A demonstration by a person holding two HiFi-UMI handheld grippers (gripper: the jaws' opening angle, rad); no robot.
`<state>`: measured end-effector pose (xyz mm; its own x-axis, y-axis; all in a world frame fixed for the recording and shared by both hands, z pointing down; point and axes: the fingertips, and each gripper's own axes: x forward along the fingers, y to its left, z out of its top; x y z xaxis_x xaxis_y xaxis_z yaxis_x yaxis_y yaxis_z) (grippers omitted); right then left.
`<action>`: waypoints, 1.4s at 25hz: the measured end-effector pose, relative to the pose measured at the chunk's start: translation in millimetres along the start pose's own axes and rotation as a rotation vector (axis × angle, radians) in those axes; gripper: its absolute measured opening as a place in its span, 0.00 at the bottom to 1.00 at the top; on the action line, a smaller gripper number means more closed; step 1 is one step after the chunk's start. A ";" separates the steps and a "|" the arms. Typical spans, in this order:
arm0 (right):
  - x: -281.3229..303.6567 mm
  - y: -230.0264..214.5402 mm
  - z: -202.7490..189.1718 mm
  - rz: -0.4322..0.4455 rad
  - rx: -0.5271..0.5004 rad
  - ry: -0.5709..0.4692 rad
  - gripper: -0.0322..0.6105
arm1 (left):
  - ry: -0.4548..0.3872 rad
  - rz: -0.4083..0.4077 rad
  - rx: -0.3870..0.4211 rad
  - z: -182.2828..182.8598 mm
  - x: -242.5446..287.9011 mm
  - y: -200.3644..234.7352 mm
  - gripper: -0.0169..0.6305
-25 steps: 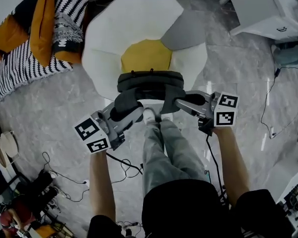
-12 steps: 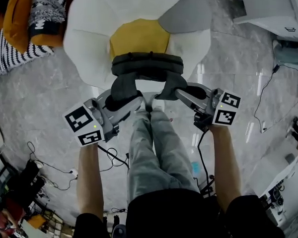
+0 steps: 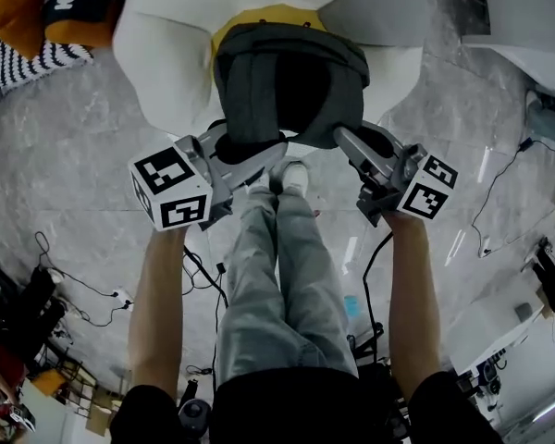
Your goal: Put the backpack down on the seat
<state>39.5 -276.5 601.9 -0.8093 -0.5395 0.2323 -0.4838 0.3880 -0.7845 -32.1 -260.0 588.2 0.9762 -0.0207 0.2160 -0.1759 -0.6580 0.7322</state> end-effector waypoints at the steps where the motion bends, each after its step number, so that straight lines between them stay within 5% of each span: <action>1: 3.8 -7.3 -0.9 -0.003 -0.002 -0.004 0.11 | 0.008 0.004 -0.002 -5.9 1.8 8.1 0.07; 17: 37.9 -119.7 -45.9 -0.130 0.053 0.020 0.11 | 0.189 0.111 -0.020 -83.6 55.2 124.8 0.07; 35: 74.1 -252.9 -50.0 -0.344 0.019 0.025 0.11 | 0.159 0.363 -0.163 -102.9 89.7 265.4 0.07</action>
<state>85.2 -377.2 846.2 -0.6081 -0.6177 0.4987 -0.7233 0.1722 -0.6687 -4.3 -359.0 868.4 0.8174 -0.1041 0.5666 -0.5351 -0.5015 0.6799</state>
